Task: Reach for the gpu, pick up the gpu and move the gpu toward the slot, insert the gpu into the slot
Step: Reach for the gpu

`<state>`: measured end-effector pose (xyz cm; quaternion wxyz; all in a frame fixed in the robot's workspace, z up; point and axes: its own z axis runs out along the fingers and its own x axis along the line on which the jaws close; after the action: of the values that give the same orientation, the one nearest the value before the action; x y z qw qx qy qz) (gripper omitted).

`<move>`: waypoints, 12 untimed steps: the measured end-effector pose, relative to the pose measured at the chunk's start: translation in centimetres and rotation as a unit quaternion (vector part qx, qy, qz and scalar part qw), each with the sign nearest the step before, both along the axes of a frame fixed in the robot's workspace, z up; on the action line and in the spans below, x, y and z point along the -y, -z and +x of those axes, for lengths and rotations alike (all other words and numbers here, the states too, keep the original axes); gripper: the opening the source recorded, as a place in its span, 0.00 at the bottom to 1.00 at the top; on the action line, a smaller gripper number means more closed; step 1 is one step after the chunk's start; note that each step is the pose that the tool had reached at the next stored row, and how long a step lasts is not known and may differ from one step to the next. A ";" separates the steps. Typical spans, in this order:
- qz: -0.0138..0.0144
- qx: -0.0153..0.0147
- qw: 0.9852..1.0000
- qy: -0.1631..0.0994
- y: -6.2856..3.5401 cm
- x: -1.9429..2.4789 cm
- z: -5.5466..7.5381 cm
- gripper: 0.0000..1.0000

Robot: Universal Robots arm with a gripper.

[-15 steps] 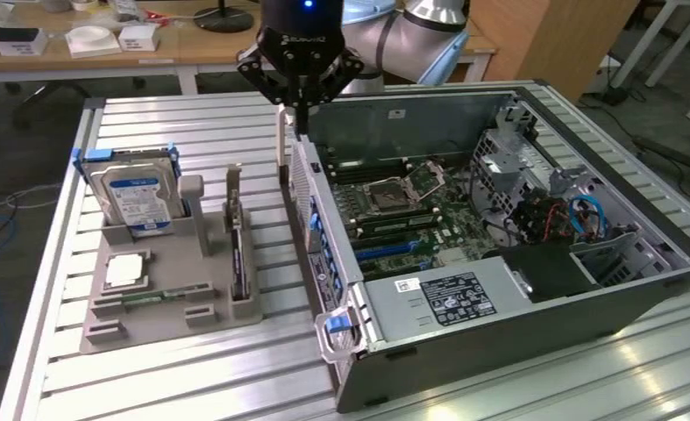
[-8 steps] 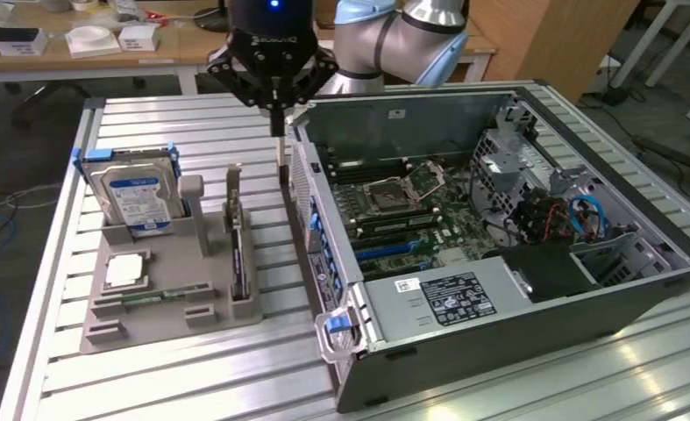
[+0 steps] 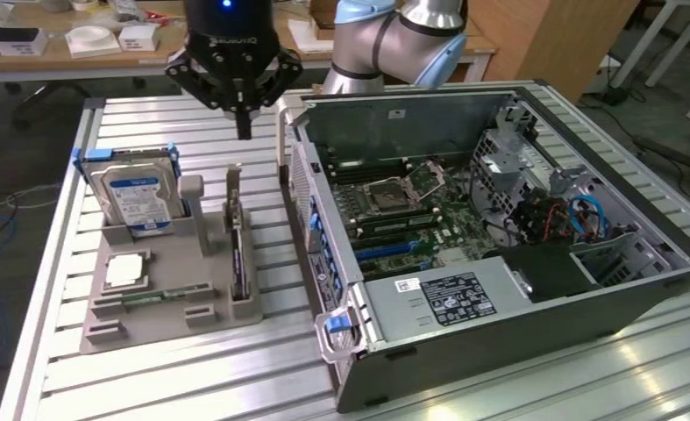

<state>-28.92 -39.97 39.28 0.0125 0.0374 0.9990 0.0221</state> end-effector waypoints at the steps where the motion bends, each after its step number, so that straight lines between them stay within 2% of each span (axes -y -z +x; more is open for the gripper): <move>1: 0.000 0.000 1.000 0.000 0.00 0.00 -0.4 0.10; 6: 0.000 0.000 1.000 0.000 0.01 0.01 -2.6 0.10; 12: 0.000 0.000 1.000 0.000 0.01 0.01 -2.7 0.10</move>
<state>-31.64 -39.98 39.27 0.0125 0.0374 0.9990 0.0221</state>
